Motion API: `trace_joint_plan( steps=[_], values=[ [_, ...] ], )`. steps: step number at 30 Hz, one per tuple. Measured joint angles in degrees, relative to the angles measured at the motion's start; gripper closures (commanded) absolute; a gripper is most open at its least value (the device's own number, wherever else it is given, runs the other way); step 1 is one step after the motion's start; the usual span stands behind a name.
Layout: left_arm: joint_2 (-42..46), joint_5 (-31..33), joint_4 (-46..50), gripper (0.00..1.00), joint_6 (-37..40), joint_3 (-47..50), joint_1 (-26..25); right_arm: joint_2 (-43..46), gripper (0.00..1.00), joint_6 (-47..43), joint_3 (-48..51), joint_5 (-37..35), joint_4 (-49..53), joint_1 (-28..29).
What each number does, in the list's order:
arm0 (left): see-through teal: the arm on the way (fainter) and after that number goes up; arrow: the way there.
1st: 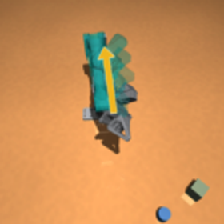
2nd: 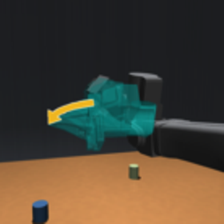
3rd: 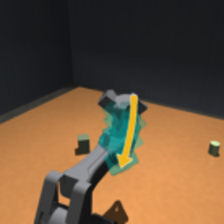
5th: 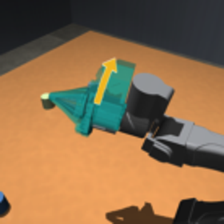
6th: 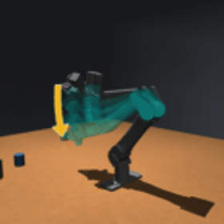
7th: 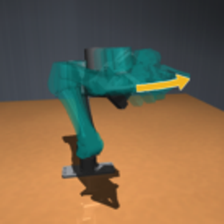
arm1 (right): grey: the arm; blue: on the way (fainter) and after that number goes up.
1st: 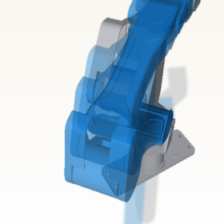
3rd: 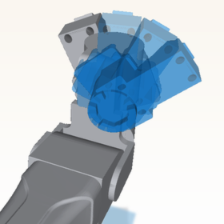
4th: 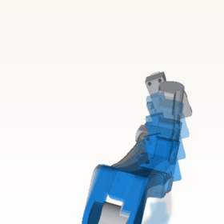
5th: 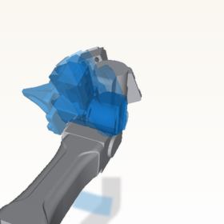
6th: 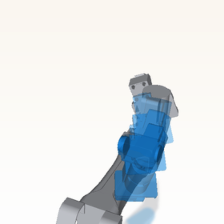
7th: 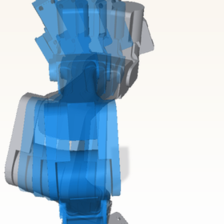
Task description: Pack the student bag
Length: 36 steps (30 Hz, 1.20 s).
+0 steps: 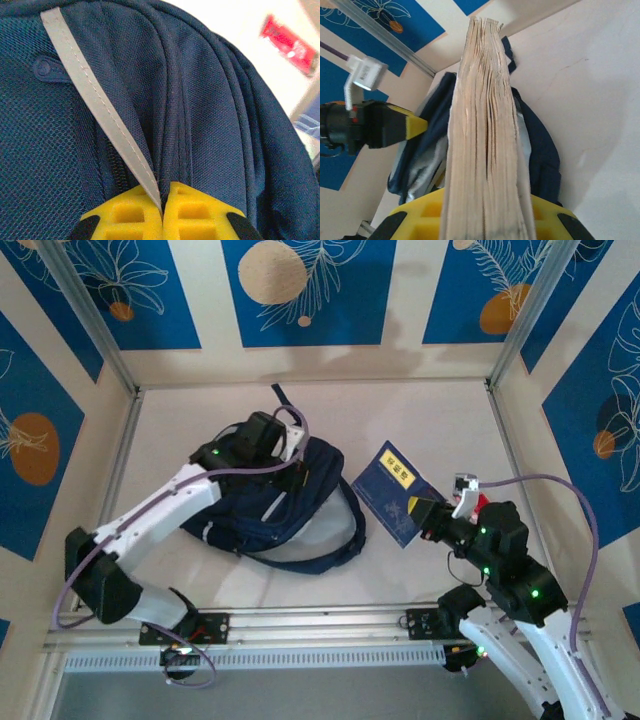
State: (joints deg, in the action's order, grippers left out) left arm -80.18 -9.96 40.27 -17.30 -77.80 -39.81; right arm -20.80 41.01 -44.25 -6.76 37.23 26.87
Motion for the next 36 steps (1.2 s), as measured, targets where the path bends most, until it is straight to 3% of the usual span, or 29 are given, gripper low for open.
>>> trace_joint_plan(
  steps=[8, 16, 22, 29, 36],
  values=[
    [4.3, -4.1, 5.9, 1.0, 1.4, -6.3, 4.2, 0.7, 1.0, 6.0, 2.3, 5.4, -1.4, 0.0],
    [4.3, -7.5, 7.3, 1.0, 1.9, -7.0, 6.1, 0.6, 1.0, 16.3, 17.0, 16.3, -13.3, 0.0],
    [4.3, -9.5, 7.3, 1.0, 2.3, -7.2, 6.2, -0.7, 1.0, 21.7, 20.9, 21.4, -24.4, 1.4],
    [4.2, -12.2, 5.8, 1.0, 0.0, -7.2, 6.3, -7.0, 1.0, 24.7, 21.5, 22.1, -36.2, 6.6],
    [4.2, -13.2, 2.6, 1.0, -4.5, -7.2, 6.3, -19.0, 1.0, 25.2, 21.3, 18.4, -45.2, 11.9]
  ],
)
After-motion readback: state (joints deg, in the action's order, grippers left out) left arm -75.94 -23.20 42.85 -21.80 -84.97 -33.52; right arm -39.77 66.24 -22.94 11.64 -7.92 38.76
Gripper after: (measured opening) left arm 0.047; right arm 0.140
